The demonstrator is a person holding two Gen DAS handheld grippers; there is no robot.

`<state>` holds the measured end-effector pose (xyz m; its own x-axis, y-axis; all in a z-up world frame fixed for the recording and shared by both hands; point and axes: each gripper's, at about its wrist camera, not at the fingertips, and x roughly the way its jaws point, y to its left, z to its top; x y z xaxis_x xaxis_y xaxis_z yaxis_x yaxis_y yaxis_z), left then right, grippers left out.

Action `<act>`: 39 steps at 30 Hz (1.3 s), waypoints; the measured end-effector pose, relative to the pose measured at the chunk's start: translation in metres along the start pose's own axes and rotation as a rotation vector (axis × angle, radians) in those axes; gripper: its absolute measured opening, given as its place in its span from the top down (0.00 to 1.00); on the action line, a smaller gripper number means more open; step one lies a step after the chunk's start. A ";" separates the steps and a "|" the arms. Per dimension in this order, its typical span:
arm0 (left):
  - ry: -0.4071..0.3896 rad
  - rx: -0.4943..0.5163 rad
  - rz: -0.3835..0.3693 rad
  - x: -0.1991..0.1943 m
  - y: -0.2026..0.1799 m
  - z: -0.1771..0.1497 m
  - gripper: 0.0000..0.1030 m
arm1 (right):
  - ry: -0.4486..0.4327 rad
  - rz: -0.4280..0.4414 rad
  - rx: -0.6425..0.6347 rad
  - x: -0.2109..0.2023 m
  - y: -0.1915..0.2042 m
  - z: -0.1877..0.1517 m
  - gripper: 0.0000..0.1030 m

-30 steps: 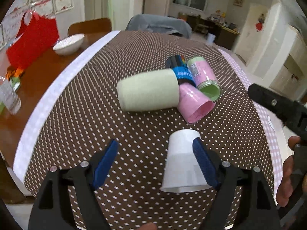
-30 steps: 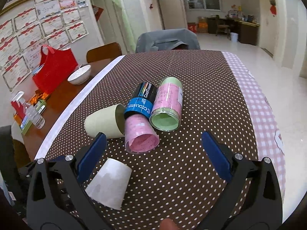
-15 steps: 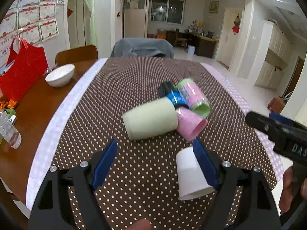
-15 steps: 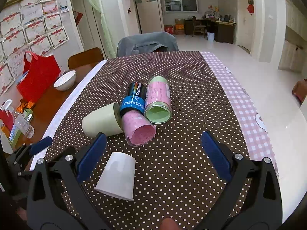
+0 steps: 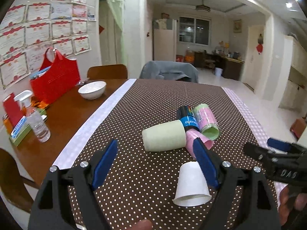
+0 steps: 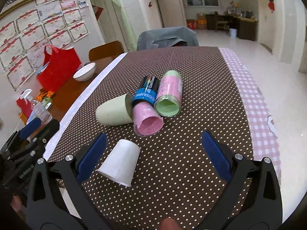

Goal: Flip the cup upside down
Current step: 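Move the right gripper over the white cup and close on it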

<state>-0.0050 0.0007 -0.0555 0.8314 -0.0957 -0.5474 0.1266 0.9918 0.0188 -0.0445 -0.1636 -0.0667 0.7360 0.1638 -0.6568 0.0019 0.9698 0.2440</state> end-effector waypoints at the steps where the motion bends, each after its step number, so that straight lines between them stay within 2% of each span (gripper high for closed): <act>1: -0.002 0.000 0.010 -0.004 -0.001 0.001 0.23 | 0.007 0.010 0.000 0.002 -0.001 -0.001 0.06; 8: -0.009 0.019 0.029 -0.010 0.002 0.005 0.23 | 0.015 0.032 0.044 0.007 -0.005 -0.002 0.06; 17: -0.016 0.022 0.022 -0.005 0.023 0.000 0.23 | 0.087 0.032 0.075 0.025 0.002 -0.001 0.06; 23: -0.025 0.021 0.060 -0.005 0.039 -0.008 0.23 | 0.147 0.050 0.065 0.040 0.014 -0.001 0.06; 35: 0.009 -0.015 0.052 0.007 0.061 -0.020 0.23 | 0.426 0.137 0.192 0.102 0.015 -0.012 0.06; 39: 0.033 -0.013 0.054 0.013 0.064 -0.022 0.23 | 0.499 0.160 0.241 0.120 0.012 -0.015 0.09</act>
<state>0.0021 0.0646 -0.0801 0.8184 -0.0399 -0.5733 0.0753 0.9964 0.0382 0.0335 -0.1298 -0.1538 0.3315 0.4274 -0.8411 0.1142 0.8668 0.4854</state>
